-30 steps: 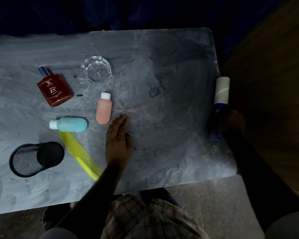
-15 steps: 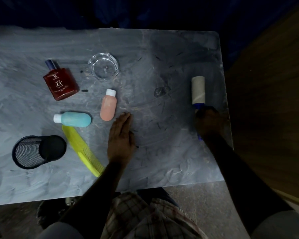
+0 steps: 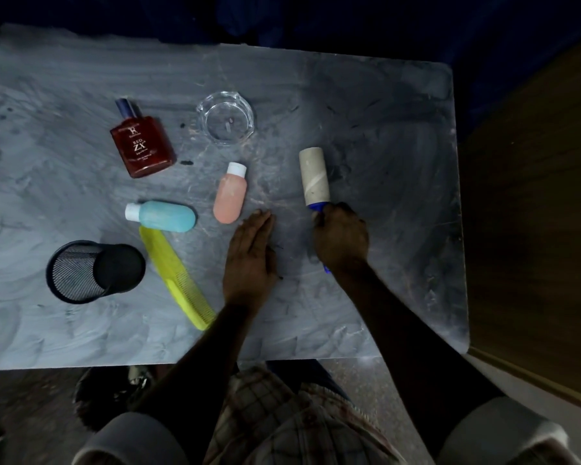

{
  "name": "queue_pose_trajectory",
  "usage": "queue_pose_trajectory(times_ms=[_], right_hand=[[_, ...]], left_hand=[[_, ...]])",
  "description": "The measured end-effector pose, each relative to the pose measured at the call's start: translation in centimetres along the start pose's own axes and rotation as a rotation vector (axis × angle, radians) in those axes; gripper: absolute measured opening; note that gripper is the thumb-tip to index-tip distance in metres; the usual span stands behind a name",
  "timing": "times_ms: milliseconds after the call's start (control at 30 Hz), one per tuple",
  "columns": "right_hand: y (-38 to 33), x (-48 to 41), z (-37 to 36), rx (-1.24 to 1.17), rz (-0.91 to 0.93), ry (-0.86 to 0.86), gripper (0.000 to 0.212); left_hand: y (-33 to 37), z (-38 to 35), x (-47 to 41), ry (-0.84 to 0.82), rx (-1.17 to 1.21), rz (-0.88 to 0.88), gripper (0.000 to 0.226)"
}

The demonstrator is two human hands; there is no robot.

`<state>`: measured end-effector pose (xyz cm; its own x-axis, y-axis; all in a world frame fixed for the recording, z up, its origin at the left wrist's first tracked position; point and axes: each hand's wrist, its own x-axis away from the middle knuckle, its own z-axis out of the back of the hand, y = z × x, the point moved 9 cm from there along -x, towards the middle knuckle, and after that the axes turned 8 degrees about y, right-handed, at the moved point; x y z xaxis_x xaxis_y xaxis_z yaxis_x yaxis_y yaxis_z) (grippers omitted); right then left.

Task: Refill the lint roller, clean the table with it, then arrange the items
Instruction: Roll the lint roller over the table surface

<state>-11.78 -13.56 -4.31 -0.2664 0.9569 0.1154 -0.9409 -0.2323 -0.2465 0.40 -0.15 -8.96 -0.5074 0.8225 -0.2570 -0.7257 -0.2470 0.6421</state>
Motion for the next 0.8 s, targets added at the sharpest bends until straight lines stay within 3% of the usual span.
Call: queue_pose_trajectory(times_ms=[167, 600, 800], right_hand=[[-1.3, 0.7, -0.7, -0.093, -0.045, 0.066, 0.023], [-2.3, 1.3, -2.2, -0.147, -0.058, 0.044, 0.048], [-1.4, 2.8, -2.7, -0.100, -0.001, 0.009, 0.042]], left_hand=[[-0.4, -0.1, 0.2, 0.006, 0.011, 0.009, 0.054], [-0.7, -0.3, 0.3, 0.006, 0.029, 0.010, 0.055], [-0.6, -0.2, 0.1, -0.030, 0.014, 0.041, 0.056]])
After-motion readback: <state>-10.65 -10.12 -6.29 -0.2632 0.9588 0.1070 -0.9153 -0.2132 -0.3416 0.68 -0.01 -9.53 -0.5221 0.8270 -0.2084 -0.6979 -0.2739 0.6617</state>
